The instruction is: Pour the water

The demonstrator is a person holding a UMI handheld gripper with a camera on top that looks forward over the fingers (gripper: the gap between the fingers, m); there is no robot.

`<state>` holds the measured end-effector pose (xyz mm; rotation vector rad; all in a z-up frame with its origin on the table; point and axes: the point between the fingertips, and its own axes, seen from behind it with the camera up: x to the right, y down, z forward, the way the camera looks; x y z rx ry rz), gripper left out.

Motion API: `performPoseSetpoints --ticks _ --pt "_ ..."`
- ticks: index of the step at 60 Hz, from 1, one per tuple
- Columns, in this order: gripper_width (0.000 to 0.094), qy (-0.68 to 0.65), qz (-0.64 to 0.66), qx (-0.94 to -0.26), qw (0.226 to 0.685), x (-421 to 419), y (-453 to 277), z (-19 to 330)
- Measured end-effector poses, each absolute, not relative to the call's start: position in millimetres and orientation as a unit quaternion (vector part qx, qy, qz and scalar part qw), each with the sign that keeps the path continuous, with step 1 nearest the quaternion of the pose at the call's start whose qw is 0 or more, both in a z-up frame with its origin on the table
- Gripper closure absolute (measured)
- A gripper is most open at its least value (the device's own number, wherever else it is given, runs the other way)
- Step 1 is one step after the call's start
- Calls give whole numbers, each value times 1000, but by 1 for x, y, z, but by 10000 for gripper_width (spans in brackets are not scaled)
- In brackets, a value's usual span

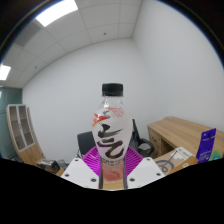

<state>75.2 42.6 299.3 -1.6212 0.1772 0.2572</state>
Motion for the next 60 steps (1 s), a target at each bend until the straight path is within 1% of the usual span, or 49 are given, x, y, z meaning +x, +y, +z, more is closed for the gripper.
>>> performPoseSetpoints --ticks 1,4,9,10,18,22,35,41,47,51,55,56,57,60 --pt "669 67 95 -723 681 76 34 299" --pt "669 46 48 -738 671 96 45 276" --pt "668 18 2 -761 649 113 54 227" --pt "668 8 -8 -759 651 113 44 212" --pt "669 -13 -26 -793 608 122 56 140" --pt "669 -12 -17 -803 596 131 56 114" --pt "665 7 -12 -823 568 139 45 59" --pt "665 13 -14 -810 586 142 39 61" --pt "590 18 -18 -809 587 139 39 61" --pt "514 17 -20 -812 583 139 39 62" --pt "417 16 -20 -821 571 140 35 60" --pt "378 18 -20 -825 564 140 33 58" --pt "315 20 -20 -829 558 141 31 56" --pt "82 24 -19 -839 543 140 24 54"
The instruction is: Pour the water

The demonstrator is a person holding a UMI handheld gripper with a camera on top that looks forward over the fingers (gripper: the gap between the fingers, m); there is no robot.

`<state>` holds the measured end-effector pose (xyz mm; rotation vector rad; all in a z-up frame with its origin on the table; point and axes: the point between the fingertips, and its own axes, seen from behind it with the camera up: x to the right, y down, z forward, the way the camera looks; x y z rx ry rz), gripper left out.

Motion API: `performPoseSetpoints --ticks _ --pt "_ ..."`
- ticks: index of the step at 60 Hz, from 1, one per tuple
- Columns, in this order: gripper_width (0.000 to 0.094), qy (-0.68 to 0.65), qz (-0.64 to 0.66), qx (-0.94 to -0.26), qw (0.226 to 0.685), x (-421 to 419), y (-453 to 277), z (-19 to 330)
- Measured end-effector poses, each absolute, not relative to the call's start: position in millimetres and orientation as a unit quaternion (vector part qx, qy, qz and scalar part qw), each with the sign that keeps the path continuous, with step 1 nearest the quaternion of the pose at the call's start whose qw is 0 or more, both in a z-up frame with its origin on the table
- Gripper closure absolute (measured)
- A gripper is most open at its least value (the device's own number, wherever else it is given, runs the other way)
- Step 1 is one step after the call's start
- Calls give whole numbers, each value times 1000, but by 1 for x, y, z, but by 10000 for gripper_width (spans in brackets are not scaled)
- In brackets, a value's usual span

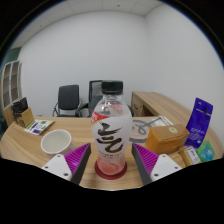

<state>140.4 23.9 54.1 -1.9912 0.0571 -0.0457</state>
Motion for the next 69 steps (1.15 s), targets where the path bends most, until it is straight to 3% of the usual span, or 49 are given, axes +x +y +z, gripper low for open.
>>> performPoseSetpoints --ticks 12,28,37,54,69 --pt "78 33 -51 -852 519 140 -28 87" --pt "80 76 -51 -872 481 90 -159 163" --pt "78 82 -58 -870 483 60 -225 203" --pt "76 78 -67 -865 492 25 -289 242" --pt "78 72 -79 -866 488 21 -310 250"
